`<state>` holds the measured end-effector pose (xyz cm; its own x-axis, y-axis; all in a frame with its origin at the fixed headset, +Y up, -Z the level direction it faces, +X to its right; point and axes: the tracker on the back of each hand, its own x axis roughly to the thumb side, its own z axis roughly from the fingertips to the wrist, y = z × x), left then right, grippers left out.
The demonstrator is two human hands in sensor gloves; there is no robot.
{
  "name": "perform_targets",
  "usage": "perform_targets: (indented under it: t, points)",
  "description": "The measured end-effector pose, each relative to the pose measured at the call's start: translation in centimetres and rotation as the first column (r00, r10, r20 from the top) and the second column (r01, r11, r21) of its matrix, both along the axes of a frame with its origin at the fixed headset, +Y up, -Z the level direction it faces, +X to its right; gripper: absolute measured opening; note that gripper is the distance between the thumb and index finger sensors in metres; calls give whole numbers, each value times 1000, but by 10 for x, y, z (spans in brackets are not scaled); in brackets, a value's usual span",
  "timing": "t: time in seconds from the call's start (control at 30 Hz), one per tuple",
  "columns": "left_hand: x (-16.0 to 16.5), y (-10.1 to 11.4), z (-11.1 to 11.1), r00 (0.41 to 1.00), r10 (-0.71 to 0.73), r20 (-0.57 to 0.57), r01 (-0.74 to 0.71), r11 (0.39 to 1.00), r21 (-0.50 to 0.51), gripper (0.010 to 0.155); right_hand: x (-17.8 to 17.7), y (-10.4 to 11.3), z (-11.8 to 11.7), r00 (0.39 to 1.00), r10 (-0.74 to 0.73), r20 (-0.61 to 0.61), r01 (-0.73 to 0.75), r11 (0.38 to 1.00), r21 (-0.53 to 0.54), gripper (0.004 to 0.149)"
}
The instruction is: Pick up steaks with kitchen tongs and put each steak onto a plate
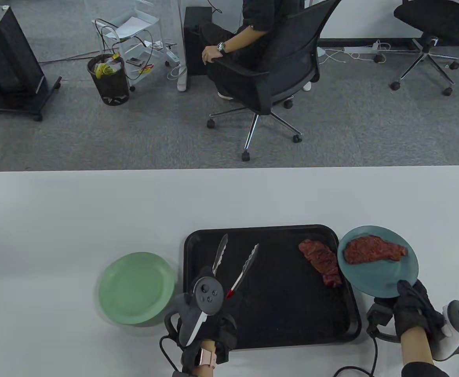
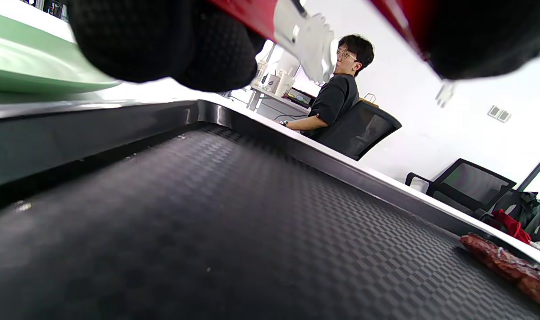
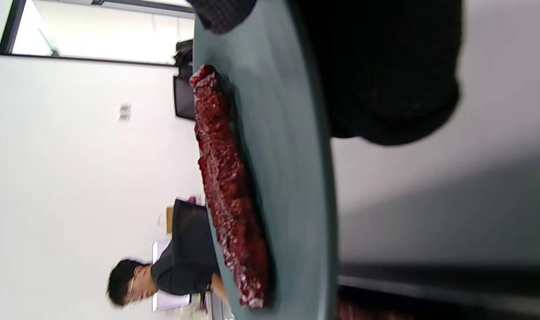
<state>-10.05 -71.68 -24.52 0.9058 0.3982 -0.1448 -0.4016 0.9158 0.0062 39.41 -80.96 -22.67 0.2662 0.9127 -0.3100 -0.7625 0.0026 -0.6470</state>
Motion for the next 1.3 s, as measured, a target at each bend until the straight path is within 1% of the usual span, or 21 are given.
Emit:
perform_targets:
  t: [0.07,0.17,0.27,0.53,0.6,0.63,0.7,0.73,0.77,0.83,0.87,0.93,1.1,1.17,1.23,1.27,1.3]
  points:
    - [-1,-2,0,1000,-6,-1,6,1000,-10,99,8,-6,4,999,-24,42,25,999,-29,53]
    - [-2,-3,0,1000,-4,-8,4,1000,-15,99,11,-11,6,998,-40,57,43,997,-56,54]
    - [-5,-4,-1,1000,1,-19,-2,1000,-24,99,11,-13,6,998,-25,62,30,996,-87,54]
    - [-7,-5,-1,1000,4,-27,-5,999,-43,99,9,-10,5,997,41,63,-30,987,-161,54]
    - [-7,-6,-1,1000,4,-26,-5,999,-47,100,10,-7,7,995,77,69,-61,976,-209,53]
    - [-7,-6,-1,1000,5,-25,-6,999,-49,100,11,-5,9,991,114,71,-92,963,-253,52]
    - [-7,-6,-1,1000,6,-26,-7,999,-50,100,12,2,11,982,189,25,-168,920,-354,50]
    - [-7,-6,-1,1000,7,-26,-9,999,-51,100,13,6,12,971,239,-27,-229,881,-415,50]
    - [-7,-6,-1,1000,8,-25,-10,999,-53,100,14,9,12,961,272,-57,-268,855,-445,49]
    - [-8,-6,-1,1000,11,-26,-13,998,-57,100,13,16,12,923,365,-123,-374,773,-513,49]
    - [-8,-7,-2,1000,12,-25,-13,998,-58,100,11,17,11,911,386,-148,-402,747,-530,49]
    - [-8,-8,-2,1000,9,-25,-11,998,-63,100,9,20,10,888,415,-201,-452,700,-553,49]
    - [-7,-9,-2,1000,2,-25,-4,997,-78,100,2,27,8,800,511,-313,-587,559,-586,51]
    - [-7,-10,-2,1000,0,-26,-2,997,-82,100,0,30,6,751,552,-361,-643,488,-591,53]
    - [-8,-10,-2,1000,-2,-27,0,996,-86,100,-3,32,5,686,590,-425,-703,388,-596,54]
    - [-8,-11,-2,1000,-2,-27,0,996,-88,100,-4,33,4,666,598,-445,-720,360,-593,55]
    - [-8,-11,-2,1000,-3,-27,1,996,-91,100,-6,34,4,633,610,-476,-746,316,-586,55]
